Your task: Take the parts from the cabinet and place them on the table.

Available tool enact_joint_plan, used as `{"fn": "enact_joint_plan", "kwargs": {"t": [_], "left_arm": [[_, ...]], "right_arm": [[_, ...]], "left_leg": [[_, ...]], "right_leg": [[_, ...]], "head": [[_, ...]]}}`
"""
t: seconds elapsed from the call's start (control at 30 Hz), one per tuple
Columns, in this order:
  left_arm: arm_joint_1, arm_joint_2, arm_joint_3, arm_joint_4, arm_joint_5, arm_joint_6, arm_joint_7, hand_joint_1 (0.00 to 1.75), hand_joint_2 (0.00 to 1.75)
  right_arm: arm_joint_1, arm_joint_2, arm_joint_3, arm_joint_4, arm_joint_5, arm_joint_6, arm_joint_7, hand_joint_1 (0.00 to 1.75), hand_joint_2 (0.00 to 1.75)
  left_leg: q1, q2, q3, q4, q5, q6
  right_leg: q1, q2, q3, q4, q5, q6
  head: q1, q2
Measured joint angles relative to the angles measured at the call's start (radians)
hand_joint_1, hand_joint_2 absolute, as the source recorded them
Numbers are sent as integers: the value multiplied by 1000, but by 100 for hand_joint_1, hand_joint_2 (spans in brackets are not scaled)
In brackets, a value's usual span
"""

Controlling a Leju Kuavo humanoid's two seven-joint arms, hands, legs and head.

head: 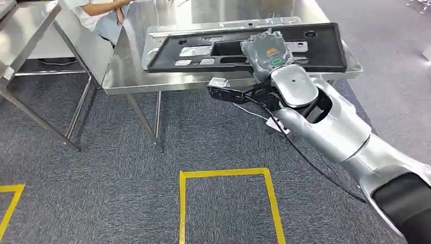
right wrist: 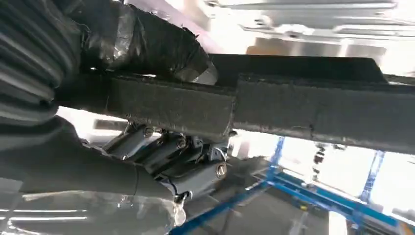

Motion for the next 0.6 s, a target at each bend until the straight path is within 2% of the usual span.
{"fn": "enact_joint_plan", "kwargs": {"t": [0.03,0.07,0.13,0.17,0.2,0.23,0.27,0.3,0.33,0.37,0.43,0.47,0.5,0.53,0.57,0.6], "left_arm": [[1,-1,0,0,1,0,1,0,175],[1,-1,0,0,2,1,4,0,175],[-3,-1,0,0,3,5,8,0,175],[-3,-2,0,0,3,7,9,0,175],[-2,-2,0,0,4,7,10,0,175],[-1,-3,0,0,5,7,10,0,175],[1,-5,0,0,6,7,11,0,175],[1,-5,0,0,6,8,11,0,175],[1,-5,0,0,6,8,11,0,175],[-4,-5,0,0,6,9,11,0,175],[-3,-5,0,0,6,10,11,0,175],[-3,-5,0,0,6,10,10,0,175],[-2,-4,0,0,6,10,10,0,175],[0,-6,0,0,6,9,9,0,175],[-1,-6,0,0,4,8,8,0,175],[-3,-5,0,0,4,8,7,0,175]], "right_arm": [[-1,1,0,5,0,-3,0,175,175],[-6,4,0,8,0,-7,-2,175,175],[-7,12,2,16,0,-18,-6,175,175],[-4,14,5,23,0,-19,-10,175,175],[-1,16,9,29,0,-19,-10,175,175],[1,17,12,34,0,-20,-11,175,175],[1,20,13,38,0,-20,-13,175,175],[0,27,13,40,0,-21,-16,175,175],[0,27,13,44,0,-22,-17,175,175],[-3,31,14,51,0,-22,-18,175,175],[-1,37,14,59,1,-24,-19,175,175],[0,39,14,64,2,-24,-19,175,175],[-1,42,15,67,2,-24,-19,175,175],[-1,45,15,70,2,-25,-19,175,175],[-3,51,14,72,2,-25,-19,175,175],[-5,52,15,74,3,-26,-19,175,175]], "left_leg": [[-2,1,11,-9,1,1],[0,2,13,-12,1,7],[0,1,16,-8,-5,11],[0,-1,16,-6,-8,11],[1,-3,17,-2,-12,9],[3,-6,18,4,-18,6],[5,-12,19,13,-25,2],[6,-24,20,25,-34,-6],[8,-24,15,34,-44,-12],[0,-26,4,49,-49,-18],[5,-34,6,41,-46,-24],[6,-39,7,36,-44,-29],[4,-42,6,36,-49,-32],[5,-27,2,53,-57,-39],[5,-14,-18,92,-76,-46],[9,-10,-54,158,-103,-52]], "right_leg": [[-2,-4,-2,21,-10,2],[-2,-4,-26,74,-39,3],[-6,-5,-110,230,-98,8],[-8,-5,-143,282,-108,10],[-11,-5,-154,285,-92,12],[-13,-6,-142,243,-54,14],[-16,-5,-113,168,-7,15],[-21,2,-70,73,42,18],[-26,27,-48,28,35,18],[-23,31,-40,18,31,15],[-18,20,-42,23,31,7],[-16,14,-41,23,29,1],[-24,5,-36,17,30,-6],[-27,-1,-29,12,29,-12],[-26,-3,-24,10,26,-15],[-26,-6,-20,9,24,-19]], "head": [[5,0],[7,0],[7,0],[6,0],[7,0],[7,0],[7,0],[7,0],[7,0],[8,0],[2,0],[5,0],[5,0],[3,0],[-5,0],[-5,0]]}}
